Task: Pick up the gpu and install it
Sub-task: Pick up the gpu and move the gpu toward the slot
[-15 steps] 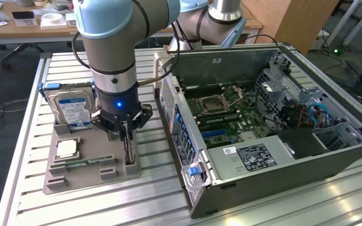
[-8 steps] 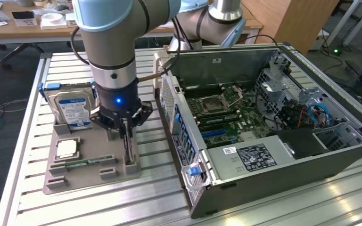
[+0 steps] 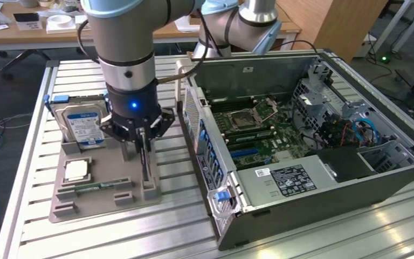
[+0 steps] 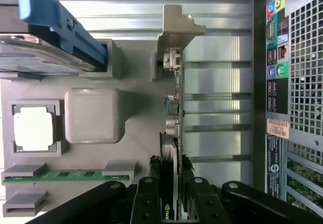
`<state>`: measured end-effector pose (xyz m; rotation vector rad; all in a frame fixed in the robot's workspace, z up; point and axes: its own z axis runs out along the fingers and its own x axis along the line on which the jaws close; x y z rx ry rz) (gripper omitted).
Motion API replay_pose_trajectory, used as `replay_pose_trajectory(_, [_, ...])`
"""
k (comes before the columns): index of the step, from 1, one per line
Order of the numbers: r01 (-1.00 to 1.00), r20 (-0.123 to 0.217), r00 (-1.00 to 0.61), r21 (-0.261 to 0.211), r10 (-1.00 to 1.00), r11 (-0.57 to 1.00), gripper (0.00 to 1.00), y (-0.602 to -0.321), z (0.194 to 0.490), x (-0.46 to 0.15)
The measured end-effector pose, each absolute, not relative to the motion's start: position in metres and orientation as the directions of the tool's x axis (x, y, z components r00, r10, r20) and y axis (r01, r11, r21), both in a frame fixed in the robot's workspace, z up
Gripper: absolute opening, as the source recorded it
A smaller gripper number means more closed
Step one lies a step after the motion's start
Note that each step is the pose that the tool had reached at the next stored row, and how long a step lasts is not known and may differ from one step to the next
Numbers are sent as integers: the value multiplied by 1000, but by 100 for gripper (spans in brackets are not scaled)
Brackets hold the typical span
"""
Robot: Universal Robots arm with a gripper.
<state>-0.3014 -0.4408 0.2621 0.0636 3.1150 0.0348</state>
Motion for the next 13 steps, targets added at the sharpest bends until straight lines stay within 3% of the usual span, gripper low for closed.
replay_pose_trajectory(13, [41,-25,-999,23,41,999,26,-441,303,-301])
